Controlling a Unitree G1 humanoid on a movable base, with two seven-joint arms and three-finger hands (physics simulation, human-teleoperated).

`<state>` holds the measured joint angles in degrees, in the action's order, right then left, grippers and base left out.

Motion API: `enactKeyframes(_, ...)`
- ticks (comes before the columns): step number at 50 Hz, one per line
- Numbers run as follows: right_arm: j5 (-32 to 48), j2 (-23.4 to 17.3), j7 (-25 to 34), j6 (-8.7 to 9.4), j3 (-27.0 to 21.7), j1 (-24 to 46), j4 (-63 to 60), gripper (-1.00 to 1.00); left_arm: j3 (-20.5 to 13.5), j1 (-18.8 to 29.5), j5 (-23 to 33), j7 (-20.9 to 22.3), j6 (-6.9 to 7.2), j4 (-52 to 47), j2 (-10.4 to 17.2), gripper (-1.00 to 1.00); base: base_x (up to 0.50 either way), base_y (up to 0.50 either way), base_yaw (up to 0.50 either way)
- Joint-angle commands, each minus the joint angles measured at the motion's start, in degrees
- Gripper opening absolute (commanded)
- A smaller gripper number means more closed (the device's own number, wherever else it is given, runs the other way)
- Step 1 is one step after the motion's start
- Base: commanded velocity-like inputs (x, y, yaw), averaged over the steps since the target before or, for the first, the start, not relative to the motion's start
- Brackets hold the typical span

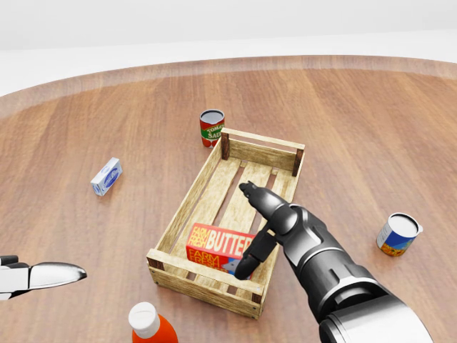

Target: Pick up the butter and put it in the tray.

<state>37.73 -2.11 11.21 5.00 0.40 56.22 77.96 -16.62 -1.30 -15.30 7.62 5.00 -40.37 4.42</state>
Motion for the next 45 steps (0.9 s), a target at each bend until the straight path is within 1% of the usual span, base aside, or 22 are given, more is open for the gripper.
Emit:
enactKeyframes(1, 0.5, 0.3, 0.6, 0.0, -0.3, 0.1, -0.4, 1.0, -0.1, -0.1, -0.4, 0.0, 0.0, -0.2, 0.0, 1.0, 0.0, 0.0, 0.0)
enactKeyframes(11, 1.0, 0.7, 1.3, 0.0, 0.0, 0.2, -0.7, 1.0, -0.3, 0.0, -0.7, -0.1, 0.0, -0.8, 0.1, 1.0, 0.0, 0.0, 0.0)
enactKeyframes(17, 1.7, 0.9, 2.8, 0.0, 1.3, 3.0, -2.3, 1.0, -0.1, -0.2, -0.5, -0.1, 0.0, -0.8, 0.0, 1.0, 0.0, 0.0, 0.0)
enactKeyframes(22, 3.0, 0.0, 5.7, 0.0, 2.9, 6.6, -6.4, 1.0, -0.3, 0.1, -0.6, 0.0, 0.0, -0.6, 0.1, 1.0, 0.0, 0.0, 0.0)
enactKeyframes(23, 3.5, -0.4, 7.3, 0.0, 3.3, 7.3, -8.3, 1.0, -0.2, -0.1, -0.5, 0.0, 0.0, -0.6, 0.0, 1.0, 0.0, 0.0, 0.0)
enactKeyframes(27, 5.2, -1.7, 10.1, 0.0, 3.9, 7.5, -13.4, 1.0, -0.2, -0.5, -0.6, 0.1, 0.0, -1.2, -0.1, 1.0, 0.0, 0.0, 0.0)
enactKeyframes(32, 9.2, -2.8, 17.2, 0.0, 5.1, 4.4, -25.6, 1.0, -0.5, -0.4, -0.9, 0.1, 0.0, -1.9, 0.0, 1.0, 0.0, 0.0, 0.0)
enactKeyframes(37, 14.1, -3.1, 24.0, 0.0, 5.2, 1.4, -36.2, 1.0, -0.4, -0.4, -0.7, 0.1, 0.0, -1.6, -0.1, 1.0, 0.0, 0.0, 0.0)
enactKeyframes(38, 16.0, -3.6, 26.8, 0.0, 5.8, 0.4, -40.0, 1.0, -0.4, -0.4, -0.7, 0.2, 0.0, -1.5, -0.1, 1.0, 0.0, 0.0, 0.0)
enactKeyframes(39, 17.2, -3.6, 27.9, 0.0, 5.7, -0.2, -41.9, 1.0, -0.5, -0.4, -0.8, 0.2, 0.0, -1.6, -0.1, 1.0, 0.0, 0.0, 0.0)
enactKeyframes(40, 18.4, -3.8, 28.8, 0.0, 5.4, -1.0, -45.0, 1.0, -0.6, -0.5, -0.9, 0.2, 0.0, -1.6, -0.1, 1.0, 0.0, 0.0, 0.0)
enactKeyframes(45, 23.9, -4.5, 28.8, 0.0, 4.4, -4.2, -56.8, 1.0, -0.4, -0.6, -0.8, 0.3, 0.0, -1.4, -0.2, 1.0, 0.0, 0.0, 0.0)
